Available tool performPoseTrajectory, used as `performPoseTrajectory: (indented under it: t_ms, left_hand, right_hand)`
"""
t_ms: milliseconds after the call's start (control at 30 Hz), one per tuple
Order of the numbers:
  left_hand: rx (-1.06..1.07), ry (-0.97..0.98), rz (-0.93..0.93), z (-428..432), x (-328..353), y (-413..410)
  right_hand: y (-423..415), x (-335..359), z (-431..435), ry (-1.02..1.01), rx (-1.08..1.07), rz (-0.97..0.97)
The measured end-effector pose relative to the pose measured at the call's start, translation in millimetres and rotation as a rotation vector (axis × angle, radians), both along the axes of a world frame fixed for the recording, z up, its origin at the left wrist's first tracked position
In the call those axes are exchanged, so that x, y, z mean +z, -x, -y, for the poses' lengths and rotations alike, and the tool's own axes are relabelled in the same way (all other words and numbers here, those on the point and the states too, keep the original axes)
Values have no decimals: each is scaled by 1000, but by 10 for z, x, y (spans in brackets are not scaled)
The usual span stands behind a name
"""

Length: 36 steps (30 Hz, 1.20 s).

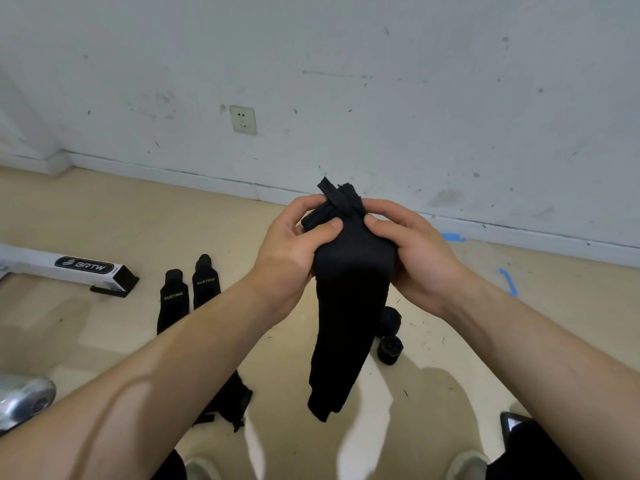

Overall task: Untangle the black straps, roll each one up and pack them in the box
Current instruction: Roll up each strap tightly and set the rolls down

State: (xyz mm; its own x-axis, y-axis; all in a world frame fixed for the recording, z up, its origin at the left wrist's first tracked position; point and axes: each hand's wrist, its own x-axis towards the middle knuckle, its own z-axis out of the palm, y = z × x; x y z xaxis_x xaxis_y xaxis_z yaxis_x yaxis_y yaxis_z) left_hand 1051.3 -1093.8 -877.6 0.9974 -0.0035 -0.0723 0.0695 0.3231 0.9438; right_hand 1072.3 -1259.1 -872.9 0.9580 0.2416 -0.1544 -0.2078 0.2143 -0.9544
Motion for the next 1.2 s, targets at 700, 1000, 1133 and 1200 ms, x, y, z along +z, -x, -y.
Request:
performPoseTrajectory:
  t_ms: [700, 1000, 1133, 1200]
  left_hand:
    - [-267, -220, 60, -331, 142, 81]
    - [-177, -43, -85, -313, 56, 98]
    - [-228, -180, -128, -266, 31, 110]
    - [-190, -223, -111, -241, 23, 93]
  right_hand:
    - [117, 52, -35, -79, 155, 8]
    - [105, 27, -64, 82, 112, 161]
    - [99, 14, -66, 105, 53, 192]
    - [98, 2, -67, 133, 43, 210]
